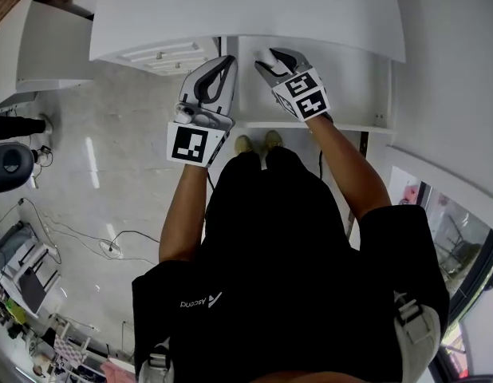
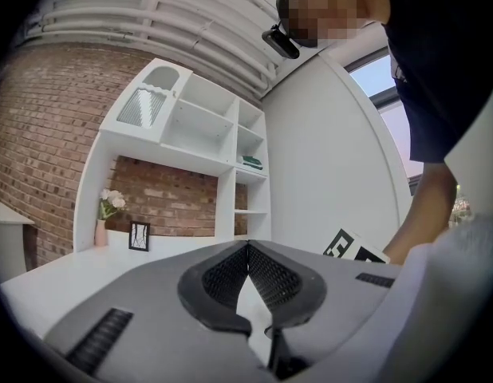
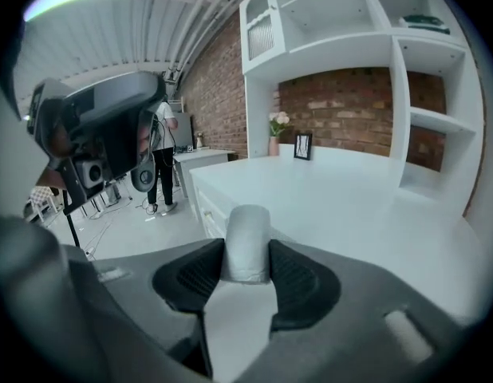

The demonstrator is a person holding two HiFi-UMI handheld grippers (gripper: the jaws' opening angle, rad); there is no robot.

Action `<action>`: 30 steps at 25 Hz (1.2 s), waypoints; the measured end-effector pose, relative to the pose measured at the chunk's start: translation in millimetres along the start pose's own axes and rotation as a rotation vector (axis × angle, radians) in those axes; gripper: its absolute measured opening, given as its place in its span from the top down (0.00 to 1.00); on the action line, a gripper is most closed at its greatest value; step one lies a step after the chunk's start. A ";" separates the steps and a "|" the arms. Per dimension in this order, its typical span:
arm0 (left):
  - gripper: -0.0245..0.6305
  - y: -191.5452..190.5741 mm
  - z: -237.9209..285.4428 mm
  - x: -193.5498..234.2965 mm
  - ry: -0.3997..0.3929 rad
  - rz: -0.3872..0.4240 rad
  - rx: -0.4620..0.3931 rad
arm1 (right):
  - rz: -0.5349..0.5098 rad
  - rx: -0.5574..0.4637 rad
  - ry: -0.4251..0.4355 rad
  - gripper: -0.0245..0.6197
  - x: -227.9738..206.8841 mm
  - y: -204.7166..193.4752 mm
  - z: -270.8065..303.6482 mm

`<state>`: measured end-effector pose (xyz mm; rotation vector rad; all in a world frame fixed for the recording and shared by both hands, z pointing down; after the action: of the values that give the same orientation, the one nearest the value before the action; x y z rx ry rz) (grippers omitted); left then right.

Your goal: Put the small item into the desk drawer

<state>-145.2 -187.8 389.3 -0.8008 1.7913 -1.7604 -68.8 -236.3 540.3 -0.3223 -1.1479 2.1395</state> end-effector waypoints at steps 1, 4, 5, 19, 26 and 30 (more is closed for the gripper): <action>0.96 -1.3 1.0 2.1 0.008 -0.004 -0.001 | -0.002 0.019 -0.006 0.69 -2.3 -5.6 7.4; 0.96 -12.2 1.3 9.8 0.034 -0.012 0.006 | -0.001 0.086 -0.018 0.69 -7.3 -23.8 31.4; 0.96 -15.3 1.3 12.4 0.043 -0.013 0.008 | -0.002 0.110 -0.023 0.69 -8.9 -30.0 39.8; 0.96 -29.6 -6.3 26.7 0.101 -0.045 0.044 | -0.089 0.294 -0.052 0.69 -16.9 -64.5 110.6; 0.96 -29.1 -4.9 26.4 0.100 -0.049 0.047 | -0.101 0.338 -0.058 0.69 -18.1 -77.9 122.3; 0.96 -29.4 -7.1 25.2 0.103 -0.051 0.057 | -0.110 0.359 -0.064 0.69 -18.9 -84.1 126.8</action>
<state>-166.1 -200.4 420.3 -0.7513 1.7917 -1.9091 -80.8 -298.1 680.1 -0.0278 -0.7735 2.2174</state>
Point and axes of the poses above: the fingertips, and each gripper's own axes: z forward along the fingers, x to its left, y out of its top, the point moved 2 cm from there along -z, backward along the fingers, and after that the axes turned 13 degrees about -y, right-handed, at the moved point
